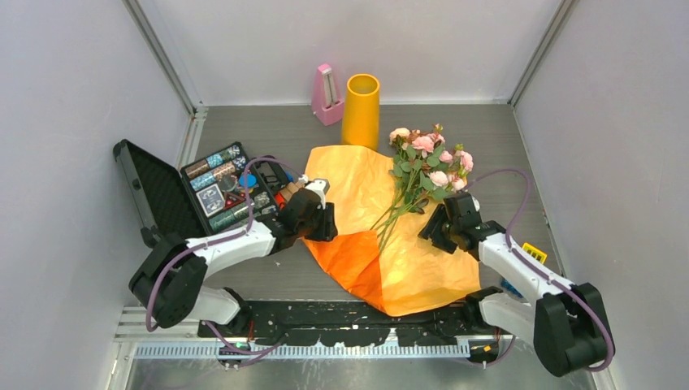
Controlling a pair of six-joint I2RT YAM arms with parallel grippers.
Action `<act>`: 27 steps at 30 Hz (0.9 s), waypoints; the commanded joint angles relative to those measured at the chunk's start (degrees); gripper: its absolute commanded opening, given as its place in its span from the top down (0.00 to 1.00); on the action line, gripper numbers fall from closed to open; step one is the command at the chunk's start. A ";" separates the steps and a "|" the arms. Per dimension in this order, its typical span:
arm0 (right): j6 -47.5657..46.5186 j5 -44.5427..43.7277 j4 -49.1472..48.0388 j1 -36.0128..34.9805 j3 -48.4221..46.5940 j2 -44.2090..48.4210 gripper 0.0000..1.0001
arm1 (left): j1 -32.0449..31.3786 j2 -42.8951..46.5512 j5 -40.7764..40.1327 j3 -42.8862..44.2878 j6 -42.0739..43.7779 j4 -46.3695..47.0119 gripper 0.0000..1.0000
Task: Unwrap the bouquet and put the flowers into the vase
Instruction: Unfold the wrapping paper at the center of the board.
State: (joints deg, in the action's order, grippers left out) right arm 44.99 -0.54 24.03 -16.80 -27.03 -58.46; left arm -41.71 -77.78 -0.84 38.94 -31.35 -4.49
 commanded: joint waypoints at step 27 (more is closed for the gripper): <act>-3.89 9.09 3.37 8.41 -7.14 2.11 0.32 | 4.87 7.05 -2.65 1.98 1.12 -10.67 0.44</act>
State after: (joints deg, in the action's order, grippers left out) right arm 43.38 4.23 24.12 -8.60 -29.89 -61.49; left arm -37.34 -75.83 -4.56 33.06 -33.56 -4.95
